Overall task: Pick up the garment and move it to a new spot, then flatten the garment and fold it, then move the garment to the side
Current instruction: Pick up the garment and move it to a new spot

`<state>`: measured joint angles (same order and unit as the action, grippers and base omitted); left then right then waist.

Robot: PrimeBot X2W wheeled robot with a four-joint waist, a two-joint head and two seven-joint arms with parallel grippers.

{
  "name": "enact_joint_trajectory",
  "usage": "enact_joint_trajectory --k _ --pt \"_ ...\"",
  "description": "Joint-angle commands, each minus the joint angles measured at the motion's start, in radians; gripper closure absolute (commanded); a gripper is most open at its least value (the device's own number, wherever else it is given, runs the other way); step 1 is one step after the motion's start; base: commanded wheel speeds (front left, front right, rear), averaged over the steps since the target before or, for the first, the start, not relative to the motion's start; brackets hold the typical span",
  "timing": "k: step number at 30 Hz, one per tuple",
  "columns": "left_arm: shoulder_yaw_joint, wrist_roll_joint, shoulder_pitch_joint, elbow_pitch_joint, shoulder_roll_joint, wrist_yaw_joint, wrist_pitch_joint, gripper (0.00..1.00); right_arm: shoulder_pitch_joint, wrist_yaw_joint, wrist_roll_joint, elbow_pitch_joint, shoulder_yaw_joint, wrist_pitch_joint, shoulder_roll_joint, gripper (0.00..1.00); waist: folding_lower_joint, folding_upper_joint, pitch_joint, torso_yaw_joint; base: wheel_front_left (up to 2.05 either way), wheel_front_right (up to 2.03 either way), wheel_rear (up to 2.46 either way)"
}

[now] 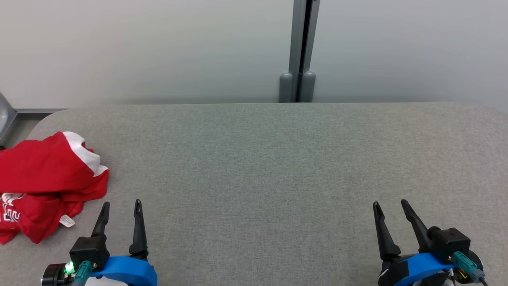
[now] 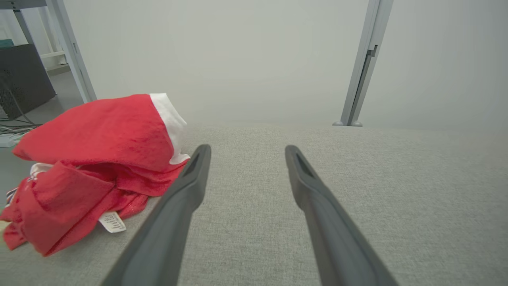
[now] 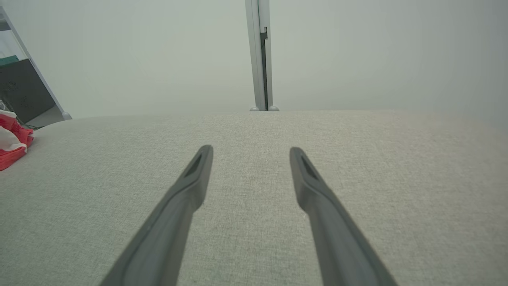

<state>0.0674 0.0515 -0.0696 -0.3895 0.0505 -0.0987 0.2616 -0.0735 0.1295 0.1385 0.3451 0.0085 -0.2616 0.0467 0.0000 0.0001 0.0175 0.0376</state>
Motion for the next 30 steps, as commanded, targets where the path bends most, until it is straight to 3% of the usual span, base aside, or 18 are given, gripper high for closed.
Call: enact_joint_trajectory --k 1,30 --pt "0.005 0.003 -0.015 0.003 0.001 0.001 0.005 0.00 0.006 0.002 -0.001 -0.001 0.000 -0.005 0.007 0.00 0.0000 -0.0001 0.002 0.010 0.00 0.00 0.00" --pt "0.078 -0.004 -0.001 0.050 0.005 0.021 0.004 0.00 0.009 0.002 -0.011 -0.015 0.007 -0.004 0.006 0.00 0.0000 -0.0001 0.025 0.345 0.00 0.00 0.00"
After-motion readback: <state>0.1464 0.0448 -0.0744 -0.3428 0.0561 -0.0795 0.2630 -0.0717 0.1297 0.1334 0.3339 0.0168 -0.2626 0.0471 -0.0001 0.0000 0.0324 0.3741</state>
